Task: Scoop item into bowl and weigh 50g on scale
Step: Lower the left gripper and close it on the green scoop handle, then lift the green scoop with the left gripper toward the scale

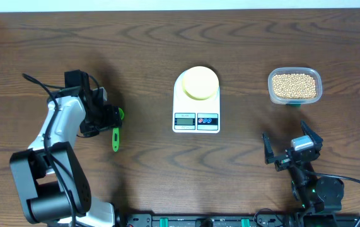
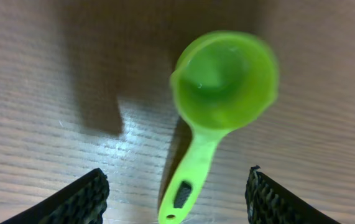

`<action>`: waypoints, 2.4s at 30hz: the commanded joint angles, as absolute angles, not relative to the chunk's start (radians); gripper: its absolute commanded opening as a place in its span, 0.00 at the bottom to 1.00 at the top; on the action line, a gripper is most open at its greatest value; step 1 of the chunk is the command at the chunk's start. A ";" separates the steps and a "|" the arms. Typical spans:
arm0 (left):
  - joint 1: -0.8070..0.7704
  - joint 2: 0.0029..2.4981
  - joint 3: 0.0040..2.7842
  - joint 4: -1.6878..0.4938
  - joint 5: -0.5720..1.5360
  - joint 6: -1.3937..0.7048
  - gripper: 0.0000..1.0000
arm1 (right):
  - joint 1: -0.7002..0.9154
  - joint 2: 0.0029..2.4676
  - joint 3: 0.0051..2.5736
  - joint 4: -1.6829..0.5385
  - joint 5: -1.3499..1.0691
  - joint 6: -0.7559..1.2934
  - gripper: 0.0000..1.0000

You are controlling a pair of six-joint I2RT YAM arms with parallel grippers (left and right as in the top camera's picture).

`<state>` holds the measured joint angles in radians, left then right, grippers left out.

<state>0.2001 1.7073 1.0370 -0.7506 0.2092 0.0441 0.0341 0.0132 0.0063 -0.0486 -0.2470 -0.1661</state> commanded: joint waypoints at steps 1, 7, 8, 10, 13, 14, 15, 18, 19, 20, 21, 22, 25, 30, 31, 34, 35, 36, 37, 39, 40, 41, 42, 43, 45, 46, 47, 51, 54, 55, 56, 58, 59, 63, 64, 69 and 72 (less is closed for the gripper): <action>0.198 1.736 1.022 -0.746 0.192 0.047 0.69 | 0.040 0.014 0.006 -0.054 -0.246 -0.170 0.99; 0.198 1.755 1.002 -0.744 0.257 0.052 0.59 | 0.040 0.014 0.006 -0.054 -0.246 -0.170 0.99; 0.198 1.757 0.996 -0.743 0.257 0.054 0.56 | 0.040 0.014 0.006 -0.054 -0.246 -0.170 0.99; 0.198 1.760 0.978 -0.736 0.253 0.059 0.52 | 0.040 0.014 0.006 -0.054 -0.246 -0.170 0.99; 0.198 1.760 0.959 -0.724 0.250 0.059 0.45 | 0.040 0.014 0.006 -0.054 -0.246 -0.170 0.99; 0.198 1.760 0.956 -0.719 0.250 0.059 0.43 | 0.040 0.014 0.006 -0.054 -0.246 -0.170 0.99; 0.198 1.760 0.955 -0.712 0.250 0.059 0.41 | 0.040 0.014 0.006 -0.054 -0.246 -0.170 0.99; 0.198 1.760 0.955 -0.697 0.250 0.059 0.34 | 0.040 0.014 0.006 -0.054 -0.246 -0.170 0.99; 0.198 1.760 0.955 -0.693 0.250 0.059 0.32 | 0.040 0.014 0.006 -0.054 -0.246 -0.170 0.99; 0.198 1.761 0.954 -0.690 0.250 0.059 0.32 | 0.040 0.014 0.006 -0.054 -0.246 -0.170 0.99; 0.198 1.761 0.954 -0.686 0.250 0.059 0.32 | 0.040 0.014 0.006 -0.054 -0.246 -0.170 0.99; 0.198 1.761 0.954 -0.684 0.250 0.059 0.31 | 0.040 0.014 0.006 -0.054 -0.246 -0.170 0.99; 0.198 1.761 0.953 -0.687 0.251 0.058 0.26 | 0.040 0.014 0.006 -0.054 -0.246 -0.170 0.99; 0.198 1.760 0.954 -0.696 0.259 0.053 0.20 | 0.040 0.014 0.006 -0.054 -0.246 -0.170 0.99; 0.198 1.760 0.954 -0.693 0.263 0.049 0.20 | 0.040 0.014 0.006 -0.054 -0.246 -0.170 0.99; 0.198 1.760 0.958 -0.690 0.296 0.046 0.19 | 0.040 0.014 0.006 -0.054 -0.246 -0.170 0.99; 0.198 1.760 0.961 -0.690 0.311 0.046 0.19 | 0.040 0.014 0.006 -0.054 -0.246 -0.170 0.99; 0.198 1.758 0.964 -0.691 0.327 0.046 0.13 | 0.040 0.014 0.006 -0.054 -0.246 -0.170 0.99; 0.198 1.757 0.967 -0.690 0.340 0.046 0.12 | 0.040 0.014 0.006 -0.054 -0.246 -0.170 0.99; 0.198 1.752 0.973 -0.691 0.370 0.041 0.08 | 0.040 0.014 0.006 -0.054 -0.246 -0.170 0.99; 0.198 1.749 0.976 -0.691 0.382 0.030 0.08 | 0.040 0.014 0.006 -0.054 -0.246 -0.170 0.99; 0.198 1.747 0.978 -0.691 0.390 0.019 0.08 | 0.040 0.014 0.006 -0.054 -0.246 -0.170 0.99; 0.198 1.747 0.979 -0.690 0.399 0.014 0.08 | 0.040 0.014 0.006 -0.054 -0.246 -0.170 0.99; 0.198 1.745 0.980 -0.690 0.408 0.012 0.08 | 0.040 0.014 0.006 -0.054 -0.246 -0.170 0.99; 0.198 1.744 0.980 -0.691 0.412 0.012 0.08 | 0.040 0.014 0.006 -0.054 -0.246 -0.170 0.99; 0.198 1.744 0.980 -0.691 0.412 0.005 0.08 | 0.040 0.014 0.006 -0.054 -0.246 -0.170 0.99; 0.198 1.744 0.980 -0.691 0.412 -0.002 0.08 | 0.040 0.014 0.006 -0.054 -0.246 -0.170 0.99; 0.198 1.742 0.981 -0.694 0.422 -0.029 0.08 | 0.040 0.014 0.006 -0.054 -0.246 -0.170 0.99; 0.198 1.738 0.986 -0.698 0.476 -0.029 0.08 | 0.040 0.014 0.006 -0.054 -0.246 -0.170 0.99; 0.198 1.735 0.989 -0.698 0.502 -0.029 0.08 | 0.040 0.014 0.006 -0.054 -0.246 -0.170 0.99; 0.198 1.731 0.992 -0.698 0.533 -0.029 0.08 | 0.040 0.014 0.006 -0.054 -0.246 -0.170 0.99; 0.198 1.720 1.001 -0.698 0.602 -0.029 0.08 | 0.040 0.014 0.006 -0.054 -0.246 -0.170 0.99; 0.198 1.711 1.006 -0.698 0.649 -0.033 0.08 | 0.040 0.014 0.006 -0.054 -0.246 -0.170 0.99; 0.198 1.666 1.017 -0.696 0.813 -0.083 0.08 | 0.040 0.014 0.006 -0.054 -0.246 -0.170 0.99; 0.198 1.655 1.017 -0.693 0.846 -0.094 0.08 | 0.040 0.014 0.006 -0.054 -0.246 -0.170 0.99; 0.198 1.591 1.017 -0.693 1.019 -0.190 0.08 | 0.040 0.014 0.006 -0.054 -0.246 -0.170 0.99; 0.198 1.561 1.017 -0.689 1.118 -0.305 0.08 | 0.040 0.014 0.006 -0.054 -0.246 -0.170 0.99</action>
